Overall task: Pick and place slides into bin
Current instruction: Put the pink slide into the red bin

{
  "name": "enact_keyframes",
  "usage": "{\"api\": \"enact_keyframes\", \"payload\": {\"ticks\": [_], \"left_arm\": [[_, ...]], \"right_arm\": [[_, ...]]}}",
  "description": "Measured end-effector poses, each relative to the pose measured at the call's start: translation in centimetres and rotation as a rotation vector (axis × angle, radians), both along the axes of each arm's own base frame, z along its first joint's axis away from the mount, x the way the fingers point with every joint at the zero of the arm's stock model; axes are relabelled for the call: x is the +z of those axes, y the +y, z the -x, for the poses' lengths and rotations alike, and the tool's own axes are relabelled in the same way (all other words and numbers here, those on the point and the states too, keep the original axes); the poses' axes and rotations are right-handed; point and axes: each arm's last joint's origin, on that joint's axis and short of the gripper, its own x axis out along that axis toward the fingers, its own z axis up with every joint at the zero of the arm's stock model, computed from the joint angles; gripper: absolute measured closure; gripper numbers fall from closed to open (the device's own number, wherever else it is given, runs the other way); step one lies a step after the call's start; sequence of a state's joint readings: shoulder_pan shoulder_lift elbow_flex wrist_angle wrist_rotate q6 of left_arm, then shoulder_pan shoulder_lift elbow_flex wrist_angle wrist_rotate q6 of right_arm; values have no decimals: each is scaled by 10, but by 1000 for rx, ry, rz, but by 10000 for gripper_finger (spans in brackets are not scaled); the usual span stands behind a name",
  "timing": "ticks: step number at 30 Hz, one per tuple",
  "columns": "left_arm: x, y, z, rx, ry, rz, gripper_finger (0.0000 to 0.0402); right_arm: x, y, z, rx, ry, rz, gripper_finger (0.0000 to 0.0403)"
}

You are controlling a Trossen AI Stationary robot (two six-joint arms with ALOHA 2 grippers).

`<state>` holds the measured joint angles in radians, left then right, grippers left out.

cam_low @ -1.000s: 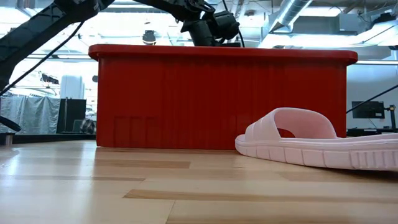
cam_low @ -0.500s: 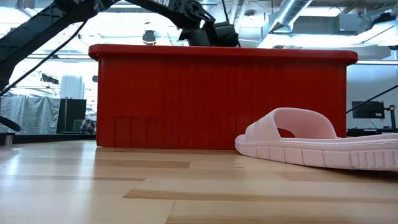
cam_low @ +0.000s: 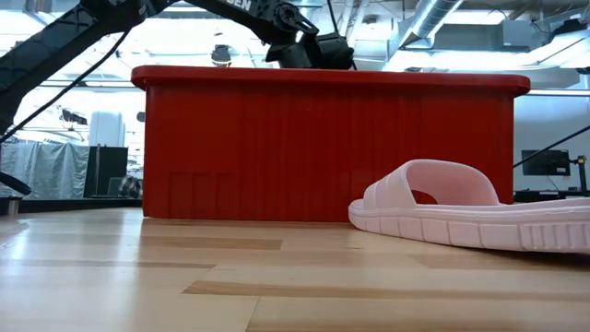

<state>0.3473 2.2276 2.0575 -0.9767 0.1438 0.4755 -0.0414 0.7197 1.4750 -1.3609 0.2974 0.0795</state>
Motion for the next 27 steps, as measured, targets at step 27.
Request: {"api": "enact_keyframes", "payload": {"ticks": [27], "left_arm": [[230,-31,114,260,-478,-225,294]], "right_arm": [[0,0,0,-6,-5,-10,154]]}}
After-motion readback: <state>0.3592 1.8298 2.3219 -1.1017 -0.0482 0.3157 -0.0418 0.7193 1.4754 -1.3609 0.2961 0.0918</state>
